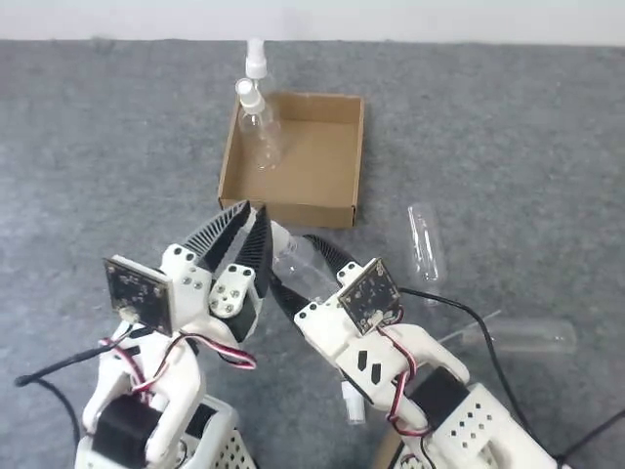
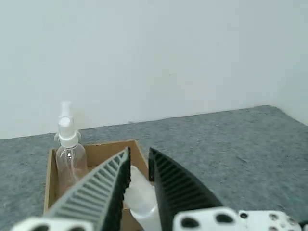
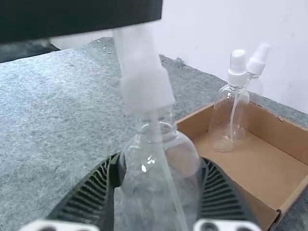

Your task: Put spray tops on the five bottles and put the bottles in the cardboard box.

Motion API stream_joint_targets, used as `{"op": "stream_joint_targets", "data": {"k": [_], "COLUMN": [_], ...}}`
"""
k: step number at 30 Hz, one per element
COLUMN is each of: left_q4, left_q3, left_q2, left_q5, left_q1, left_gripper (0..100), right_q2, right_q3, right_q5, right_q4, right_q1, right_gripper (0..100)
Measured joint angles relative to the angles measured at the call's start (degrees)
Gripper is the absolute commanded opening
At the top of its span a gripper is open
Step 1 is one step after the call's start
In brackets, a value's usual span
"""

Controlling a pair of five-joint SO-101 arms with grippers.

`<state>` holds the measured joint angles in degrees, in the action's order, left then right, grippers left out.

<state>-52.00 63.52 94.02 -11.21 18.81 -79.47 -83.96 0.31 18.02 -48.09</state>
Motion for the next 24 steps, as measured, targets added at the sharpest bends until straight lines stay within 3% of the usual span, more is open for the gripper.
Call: {"op": "stream_joint_targets", "data": {"k": [13,19,24], "left_q4": [-0.79,-0.79,-0.79], "left_q3": [0.00,0.00,0.00], "left_q2": [0.00,0.00,0.00], "left_q5": [6.59,6.95,5.01], "left_q1": [3.25,3.25,3.25], "left_gripper": [6,18,19], "right_q2": [0.00,0.00,0.00], "right_q3": [0.00,0.00,0.00], "right_q5": [-0.09,-0.09,-0.09], "right_q4": [0.00,0.00,0.00], "right_q1": [0.26,0.26,0.26], "right_gripper": [10.1,10.1,10.1]}}
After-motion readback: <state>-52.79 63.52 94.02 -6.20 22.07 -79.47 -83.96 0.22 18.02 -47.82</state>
